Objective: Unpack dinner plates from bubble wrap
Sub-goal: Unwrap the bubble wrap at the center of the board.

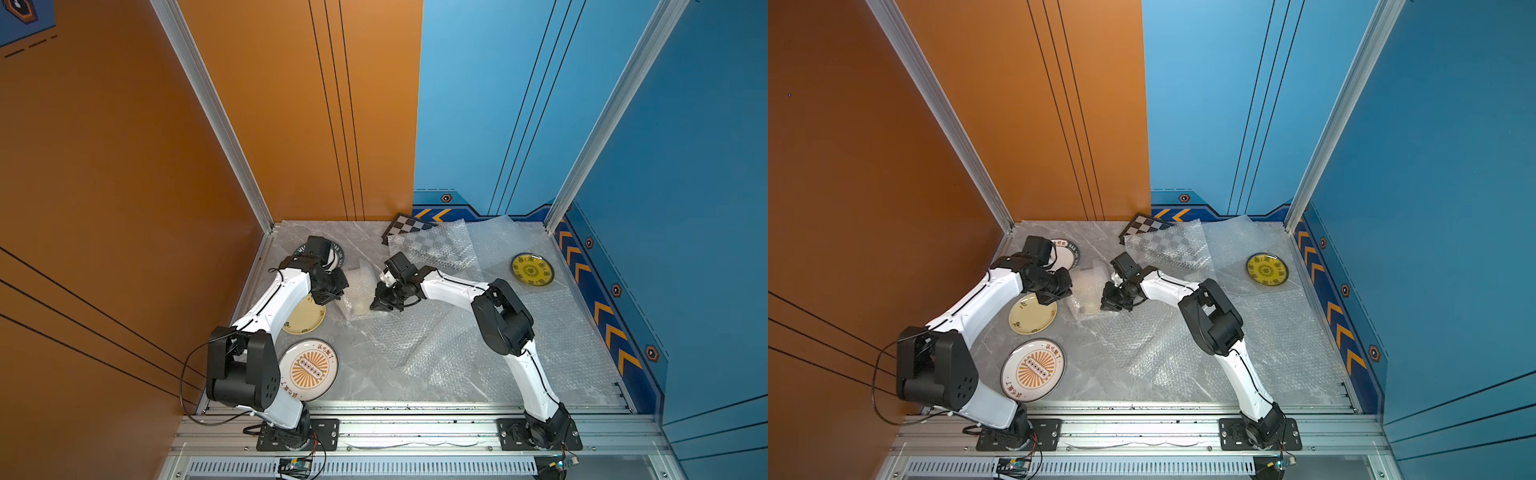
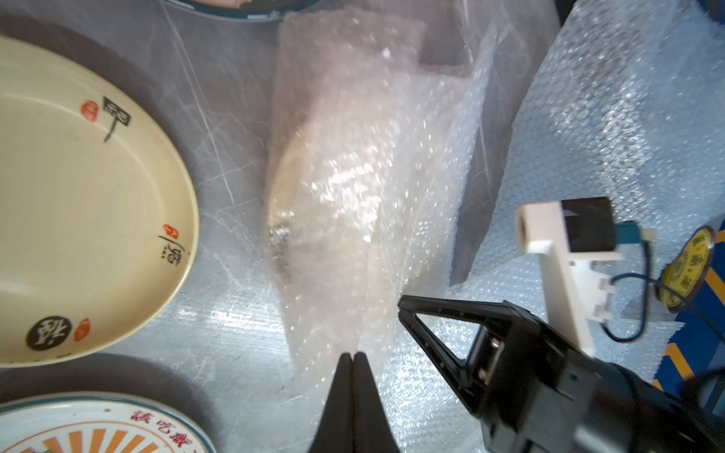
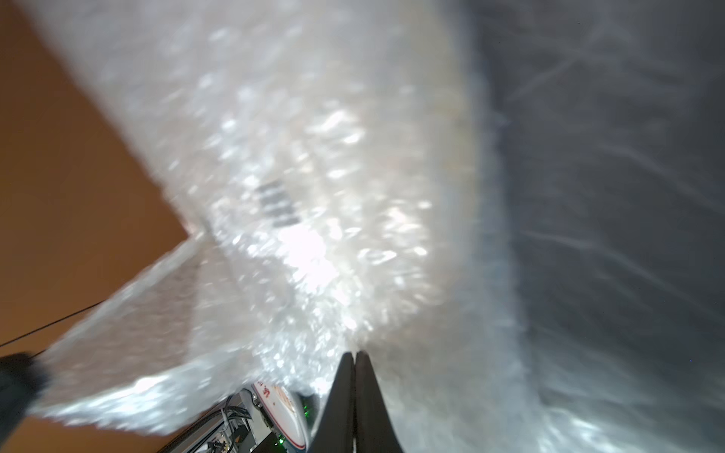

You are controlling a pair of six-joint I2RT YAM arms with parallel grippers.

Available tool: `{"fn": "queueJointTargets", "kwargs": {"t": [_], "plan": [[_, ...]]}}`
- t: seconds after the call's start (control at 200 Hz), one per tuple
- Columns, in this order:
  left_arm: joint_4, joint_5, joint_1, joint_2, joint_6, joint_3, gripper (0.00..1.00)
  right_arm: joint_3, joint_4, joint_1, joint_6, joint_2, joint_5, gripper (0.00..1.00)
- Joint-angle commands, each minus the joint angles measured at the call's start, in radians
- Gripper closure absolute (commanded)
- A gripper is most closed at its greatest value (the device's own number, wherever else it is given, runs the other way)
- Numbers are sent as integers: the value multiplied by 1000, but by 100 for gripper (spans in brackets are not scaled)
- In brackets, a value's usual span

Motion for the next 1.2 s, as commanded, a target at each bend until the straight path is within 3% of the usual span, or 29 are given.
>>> {"fn": "queueJointTargets", "kwargs": {"t": [0.0, 0.215, 0.39, 0.441, 0.476, 0.611, 0.846, 0.991, 1.196], "plan": [[23, 15, 22, -34, -23, 12, 100, -13, -143, -71, -53, 26, 112, 94], [54, 31, 11, -44, -67, 7, 100, 17, -232, -109, -124, 28, 150, 94], [99, 104, -2, -33, -87, -22, 100, 15, -203, -104, -136, 5, 100, 94], [104, 100, -7, -38, -100, -39, 67, 17, -183, -101, -136, -8, 79, 93], [104, 96, -8, -45, -109, -53, 50, 17, -158, -97, -135, -19, 54, 90], [117, 72, 4, -81, -161, -142, 34, 18, -137, -79, -135, -52, 29, 79], [272, 123, 64, -132, -228, -333, 32, 23, -100, -47, -119, -92, -21, 72], [301, 122, 88, -129, -230, -342, 32, 52, -103, -33, -133, -106, -33, 52], [358, 114, 118, -70, -230, -274, 34, 117, -99, -22, -115, -79, -57, 45]]}}
